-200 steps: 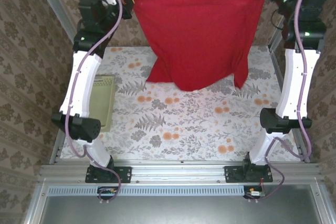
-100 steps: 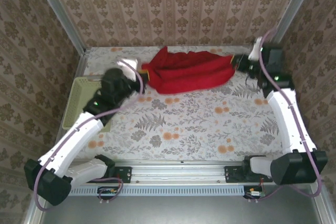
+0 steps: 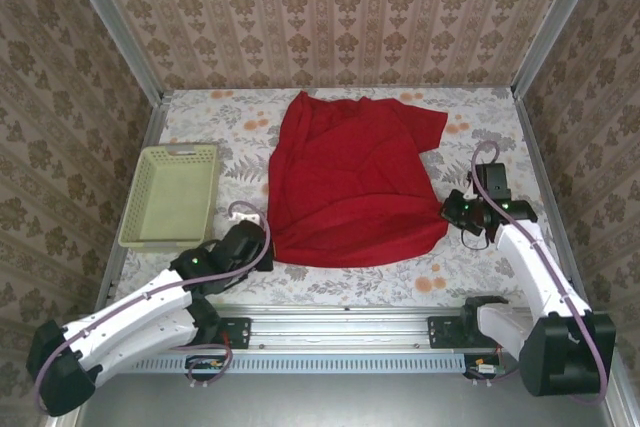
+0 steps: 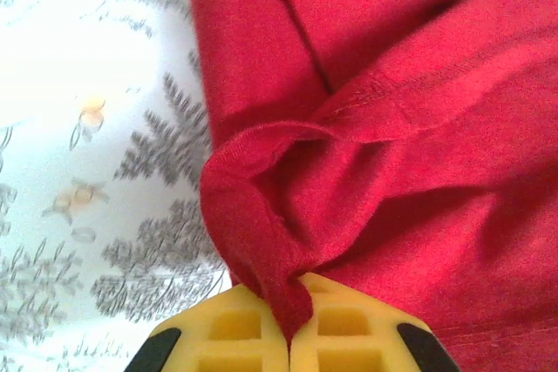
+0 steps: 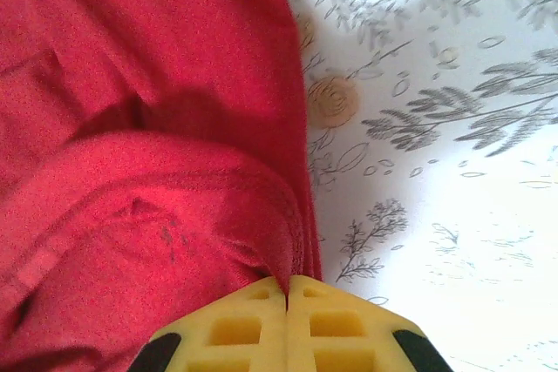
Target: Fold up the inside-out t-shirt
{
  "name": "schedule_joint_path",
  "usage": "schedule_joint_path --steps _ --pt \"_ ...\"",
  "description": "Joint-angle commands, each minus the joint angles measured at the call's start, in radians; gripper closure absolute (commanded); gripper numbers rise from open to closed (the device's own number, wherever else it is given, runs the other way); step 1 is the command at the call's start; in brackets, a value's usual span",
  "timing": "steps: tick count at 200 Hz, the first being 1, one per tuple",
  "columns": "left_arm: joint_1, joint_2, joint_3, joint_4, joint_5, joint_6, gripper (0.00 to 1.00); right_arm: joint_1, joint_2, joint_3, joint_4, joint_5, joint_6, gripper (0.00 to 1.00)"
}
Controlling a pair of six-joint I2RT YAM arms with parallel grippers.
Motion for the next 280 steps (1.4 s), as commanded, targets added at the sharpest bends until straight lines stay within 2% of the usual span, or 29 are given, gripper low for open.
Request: schedule_joint_path --steps 1,28,45,66,99,133,158,178,203,237,280 --pt "-0.024 0.002 0.014 -0.112 -0.066 -0.109 0.83 0.004 -0.027 -0.035 -0.049 0.083 0.068 0.97" --pt "-0.031 0.016 0.127 -0.176 -0.117 -0.005 0.59 0.004 -0.032 -0.037 -0.060 0.113 0.069 0.94" --pt "-0.030 0.064 0.214 -0.145 -0.097 0.110 0.47 0.002 -0.034 -0.017 -0.071 0.125 0.053 0.93" --pt "-0.061 0.205 0.323 -0.064 -0.044 0.256 0.38 0.002 -0.035 0.009 -0.088 0.122 0.029 0.84" --pt "-0.124 0.548 0.513 -0.005 0.011 0.440 0.25 0.003 -0.048 0.008 -0.111 0.135 0.025 0.52" --pt "-0.140 0.813 0.660 -0.008 0.037 0.571 0.14 0.021 -0.105 0.003 -0.127 0.105 0.023 0.44" --pt "-0.137 0.948 0.736 -0.045 0.036 0.611 0.10 0.100 -0.135 -0.013 -0.113 0.085 0.046 0.42" --pt "-0.121 1.019 0.761 -0.060 0.004 0.612 0.11 0.180 -0.151 -0.052 -0.069 0.080 0.081 0.42" --pt "-0.093 1.036 0.739 -0.022 -0.007 0.605 0.23 0.227 -0.163 -0.105 -0.007 0.071 0.116 0.42" --pt "-0.052 1.053 0.716 0.007 0.051 0.602 0.33 0.262 -0.183 -0.155 0.060 0.064 0.153 0.40" --pt "-0.039 1.062 0.697 0.048 0.096 0.590 0.57 0.297 -0.200 -0.196 0.110 0.091 0.201 0.38"
